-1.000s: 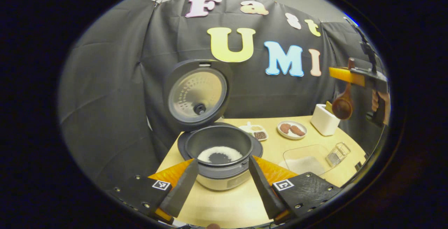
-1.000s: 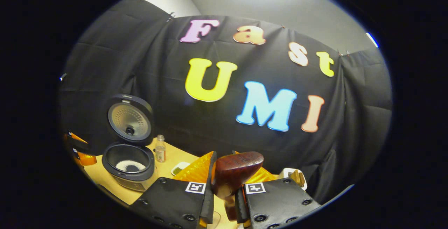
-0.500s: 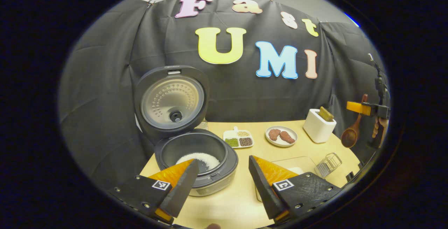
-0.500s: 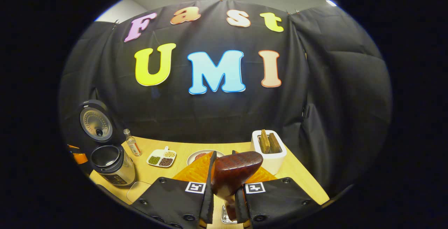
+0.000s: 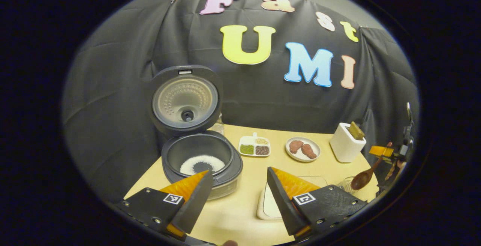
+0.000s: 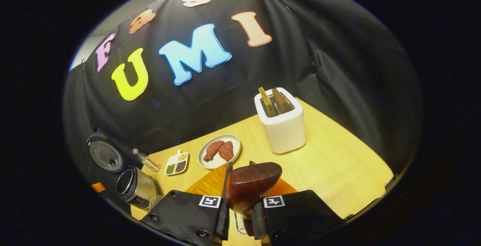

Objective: Close the left gripper, press the button to open the rice cooker; take a wooden spoon from the chopstick holder with the right hand, scoop a spoonful of rice and pour it into the rice cooker, then put the wooden spoon back into the chopstick holder.

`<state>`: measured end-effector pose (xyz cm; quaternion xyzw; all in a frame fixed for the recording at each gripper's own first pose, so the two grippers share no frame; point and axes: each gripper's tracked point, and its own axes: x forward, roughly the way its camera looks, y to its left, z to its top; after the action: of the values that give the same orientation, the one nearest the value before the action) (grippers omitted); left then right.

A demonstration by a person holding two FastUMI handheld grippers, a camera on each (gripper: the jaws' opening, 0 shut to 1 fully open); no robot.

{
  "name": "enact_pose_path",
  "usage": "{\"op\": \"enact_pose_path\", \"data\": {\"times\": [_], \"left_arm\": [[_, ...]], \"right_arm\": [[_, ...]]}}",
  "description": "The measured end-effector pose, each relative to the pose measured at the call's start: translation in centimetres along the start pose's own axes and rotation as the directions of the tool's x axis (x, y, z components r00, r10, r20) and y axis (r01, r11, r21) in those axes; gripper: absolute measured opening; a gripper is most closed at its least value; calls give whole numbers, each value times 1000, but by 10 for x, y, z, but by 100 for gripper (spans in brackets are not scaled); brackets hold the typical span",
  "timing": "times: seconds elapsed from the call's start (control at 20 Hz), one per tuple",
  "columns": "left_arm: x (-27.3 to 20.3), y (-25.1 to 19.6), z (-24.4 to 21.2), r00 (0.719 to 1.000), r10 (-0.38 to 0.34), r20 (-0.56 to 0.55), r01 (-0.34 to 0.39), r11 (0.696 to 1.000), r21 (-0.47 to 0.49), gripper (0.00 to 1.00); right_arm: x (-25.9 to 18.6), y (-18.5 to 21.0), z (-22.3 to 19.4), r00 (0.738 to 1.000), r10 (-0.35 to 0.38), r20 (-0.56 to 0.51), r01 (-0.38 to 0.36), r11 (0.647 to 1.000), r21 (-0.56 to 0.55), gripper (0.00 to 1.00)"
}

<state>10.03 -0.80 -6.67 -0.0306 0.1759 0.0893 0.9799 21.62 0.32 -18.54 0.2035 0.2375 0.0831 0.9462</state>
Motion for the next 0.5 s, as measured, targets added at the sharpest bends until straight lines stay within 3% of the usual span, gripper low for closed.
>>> {"op": "enact_pose_path", "data": {"times": [0.2,0.25,0.35,0.4,0.45,0.5], "left_arm": [[-16,7,-6,996,84,-7,-85,994,-70,87],[-20,9,-7,994,106,-4,-106,991,-75,90],[-25,18,0,989,150,9,-149,987,-65,87],[-29,22,4,986,164,16,-163,985,-63,86],[-30,25,7,984,175,23,-174,983,-64,87],[-31,30,11,982,185,30,-183,981,-67,86]], "right_arm": [[24,-16,-22,998,15,-68,-9,996,93,27],[29,-19,-27,997,15,-82,-7,995,97,27],[39,-22,-38,994,16,-108,-6,996,92,24],[41,-21,-43,992,16,-126,-4,996,94,29],[42,-21,-48,990,20,-138,-7,995,96,25],[42,-17,-48,991,34,-132,-21,994,103,30]]}}
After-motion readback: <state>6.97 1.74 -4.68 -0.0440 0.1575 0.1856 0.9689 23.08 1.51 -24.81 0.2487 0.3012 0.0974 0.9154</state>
